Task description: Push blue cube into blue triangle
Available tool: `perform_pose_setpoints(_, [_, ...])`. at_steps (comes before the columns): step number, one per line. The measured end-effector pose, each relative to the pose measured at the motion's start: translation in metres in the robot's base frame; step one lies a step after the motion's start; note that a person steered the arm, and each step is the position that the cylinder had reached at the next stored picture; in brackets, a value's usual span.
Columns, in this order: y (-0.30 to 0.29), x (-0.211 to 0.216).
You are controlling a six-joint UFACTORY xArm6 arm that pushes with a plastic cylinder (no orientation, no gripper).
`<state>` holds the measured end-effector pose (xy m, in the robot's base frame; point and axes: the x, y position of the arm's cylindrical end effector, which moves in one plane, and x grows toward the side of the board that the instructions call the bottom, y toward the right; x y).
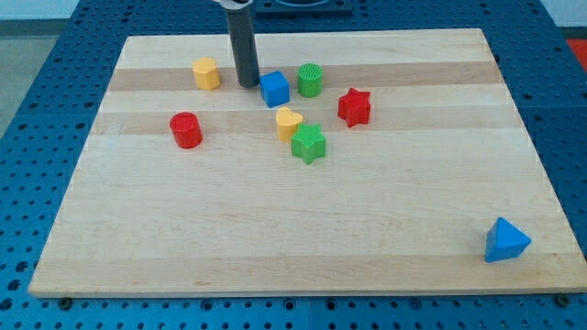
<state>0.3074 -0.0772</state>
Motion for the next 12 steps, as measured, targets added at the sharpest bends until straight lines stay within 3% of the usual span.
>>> perform_pose_setpoints(5, [0.08,0.105])
perform_pose_setpoints(8, [0.113,0.082])
perform_pose_setpoints(12, [0.192,0.139])
